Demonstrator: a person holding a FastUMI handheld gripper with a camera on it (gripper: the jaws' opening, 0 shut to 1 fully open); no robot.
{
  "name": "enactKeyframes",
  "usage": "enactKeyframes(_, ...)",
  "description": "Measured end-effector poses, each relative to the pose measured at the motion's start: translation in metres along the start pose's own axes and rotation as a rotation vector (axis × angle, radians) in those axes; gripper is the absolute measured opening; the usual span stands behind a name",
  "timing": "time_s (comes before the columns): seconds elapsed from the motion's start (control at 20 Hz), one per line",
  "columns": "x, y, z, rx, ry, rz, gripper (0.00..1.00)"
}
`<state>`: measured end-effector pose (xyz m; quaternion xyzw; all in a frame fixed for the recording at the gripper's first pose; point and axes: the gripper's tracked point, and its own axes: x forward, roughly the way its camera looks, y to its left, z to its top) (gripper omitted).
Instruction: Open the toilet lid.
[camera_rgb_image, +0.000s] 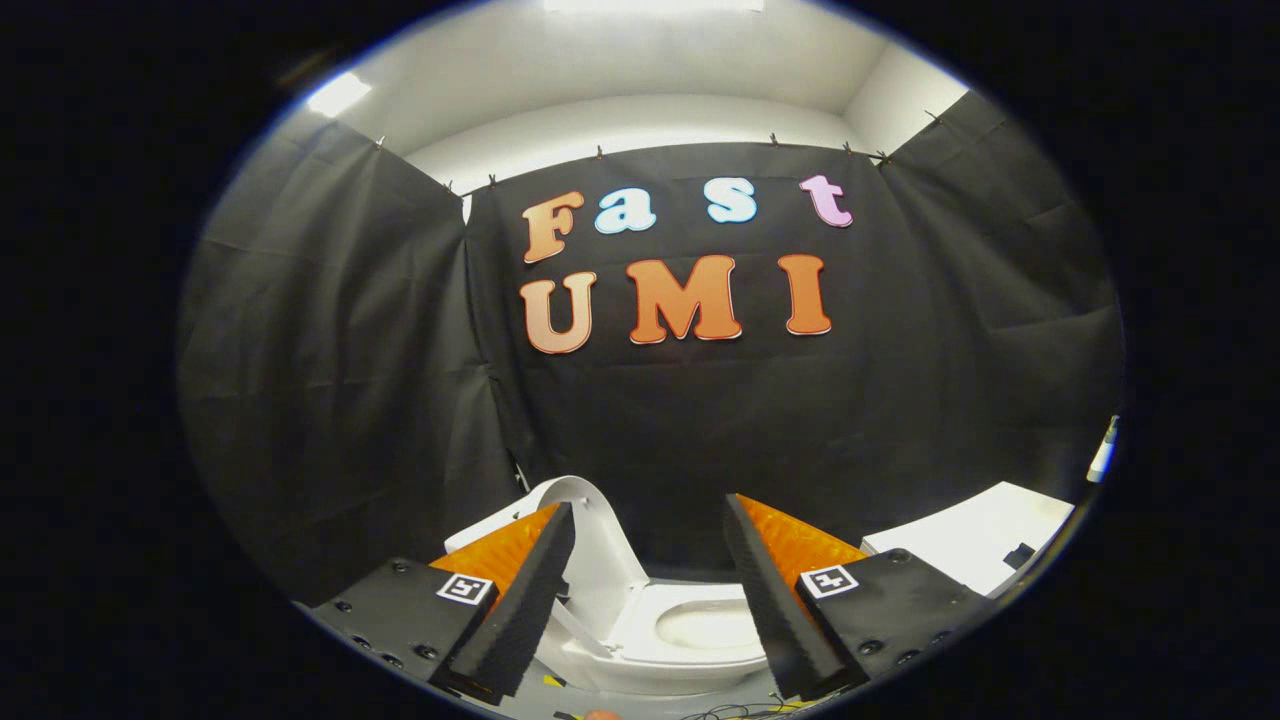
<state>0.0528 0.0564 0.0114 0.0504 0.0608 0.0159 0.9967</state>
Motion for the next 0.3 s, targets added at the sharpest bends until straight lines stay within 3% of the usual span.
enactKeyframes(0.3,-0.0053,0.0014,0.0032,-0.018,-0.006,0.004,0.96)
